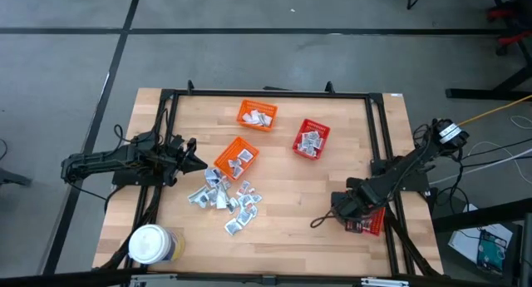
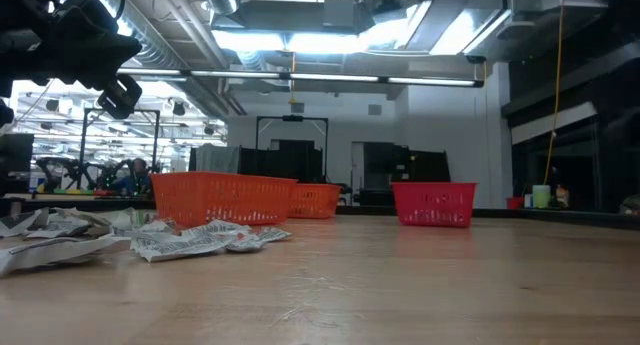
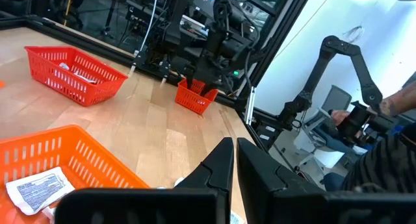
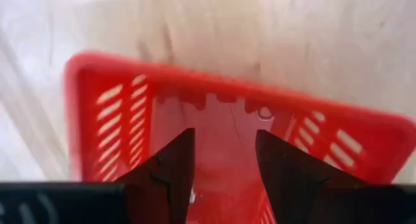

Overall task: Pick & Place First Aid Supplies
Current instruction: Adjust the bins

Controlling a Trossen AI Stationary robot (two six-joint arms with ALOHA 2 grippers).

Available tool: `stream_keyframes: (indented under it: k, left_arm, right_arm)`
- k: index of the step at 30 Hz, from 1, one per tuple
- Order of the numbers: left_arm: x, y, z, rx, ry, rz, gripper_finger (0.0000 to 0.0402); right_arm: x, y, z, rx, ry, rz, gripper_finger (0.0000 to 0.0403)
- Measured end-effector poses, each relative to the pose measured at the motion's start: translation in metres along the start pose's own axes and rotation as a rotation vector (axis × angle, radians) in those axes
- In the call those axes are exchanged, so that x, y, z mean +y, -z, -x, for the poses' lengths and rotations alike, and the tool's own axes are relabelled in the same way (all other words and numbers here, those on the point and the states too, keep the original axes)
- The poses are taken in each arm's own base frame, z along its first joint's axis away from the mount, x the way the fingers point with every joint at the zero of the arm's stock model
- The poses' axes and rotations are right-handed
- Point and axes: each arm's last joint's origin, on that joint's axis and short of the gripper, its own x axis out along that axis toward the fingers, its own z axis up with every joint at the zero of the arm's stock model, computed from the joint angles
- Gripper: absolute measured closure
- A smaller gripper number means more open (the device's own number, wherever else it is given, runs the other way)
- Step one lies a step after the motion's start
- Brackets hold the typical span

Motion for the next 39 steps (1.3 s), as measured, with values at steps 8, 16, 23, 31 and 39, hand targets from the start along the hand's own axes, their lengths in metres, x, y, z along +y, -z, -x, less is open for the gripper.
stream_keyframes:
  k: [8, 16, 23, 31, 39]
  left_arm:
    - [0.000, 0.000, 0.000, 0.000, 0.000, 0.000, 0.0386]
    - [0.000, 0.000, 0.000, 0.000, 0.000, 0.000, 0.0386]
    - [0.000, 0.000, 0.000, 0.000, 0.000, 0.000, 0.0386]
    - [0.000, 0.000, 0.000, 0.000, 0.000, 0.000, 0.0386]
    - [0.000, 0.000, 0.000, 0.000, 0.000, 0.000, 0.0386]
  right_arm:
    - [-0.012, -0.027, 0.001, -0.145, -0.031, -0.047, 0.0240]
    - [-0.022, -0.063, -0.010, -0.283, -0.081, -0.040, 0.0240]
    - [-0.034, -0.099, -0.018, -0.435, -0.126, -0.049, 0.0240]
    - [-0.036, -0.152, 0.002, -0.531, -0.121, 0.058, 0.0240]
    - [-0.034, -0.211, 0.040, -0.643, -0.219, 0.217, 0.0240]
